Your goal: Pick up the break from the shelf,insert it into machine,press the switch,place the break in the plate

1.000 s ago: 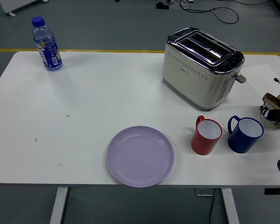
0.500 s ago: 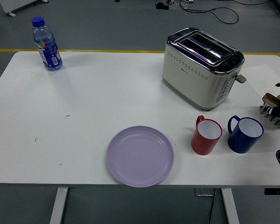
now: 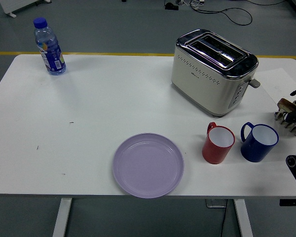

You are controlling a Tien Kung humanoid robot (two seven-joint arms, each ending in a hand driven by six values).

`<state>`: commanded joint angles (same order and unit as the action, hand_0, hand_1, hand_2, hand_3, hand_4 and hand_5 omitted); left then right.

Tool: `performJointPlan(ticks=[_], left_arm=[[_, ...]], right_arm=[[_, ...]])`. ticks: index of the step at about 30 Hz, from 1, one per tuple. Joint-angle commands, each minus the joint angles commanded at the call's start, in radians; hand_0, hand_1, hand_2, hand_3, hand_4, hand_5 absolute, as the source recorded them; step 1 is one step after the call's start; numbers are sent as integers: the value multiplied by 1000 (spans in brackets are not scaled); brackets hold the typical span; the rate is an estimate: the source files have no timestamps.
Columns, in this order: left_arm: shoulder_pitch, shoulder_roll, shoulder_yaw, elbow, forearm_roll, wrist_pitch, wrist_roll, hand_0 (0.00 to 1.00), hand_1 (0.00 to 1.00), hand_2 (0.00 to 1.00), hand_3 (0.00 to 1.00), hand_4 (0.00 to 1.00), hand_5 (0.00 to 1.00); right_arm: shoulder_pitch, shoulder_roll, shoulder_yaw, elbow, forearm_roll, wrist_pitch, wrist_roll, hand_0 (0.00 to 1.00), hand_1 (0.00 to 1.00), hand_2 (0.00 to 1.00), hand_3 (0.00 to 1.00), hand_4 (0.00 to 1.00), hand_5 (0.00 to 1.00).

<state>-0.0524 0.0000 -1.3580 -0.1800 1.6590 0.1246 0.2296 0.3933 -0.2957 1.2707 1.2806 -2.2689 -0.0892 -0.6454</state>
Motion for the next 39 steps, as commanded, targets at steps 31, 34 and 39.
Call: performJointPlan(ticks=[31,34,39], left_arm=[[3,0,-19,0,18,4,-1,613,472,441,561,320,927],[2,0,-16,0,14,4,-1,613,472,439,562,322,927],[-1,0,-11,0,7,5,-1,613,470,438,563,321,925]], right_arm=[[70,-116,-46,38,0,-65,0,270,343,408,508,480,18],[83,-139,-46,63,0,-72,0,208,329,402,503,466,2],[122,-185,-38,111,0,-86,0,150,303,386,499,472,2]])
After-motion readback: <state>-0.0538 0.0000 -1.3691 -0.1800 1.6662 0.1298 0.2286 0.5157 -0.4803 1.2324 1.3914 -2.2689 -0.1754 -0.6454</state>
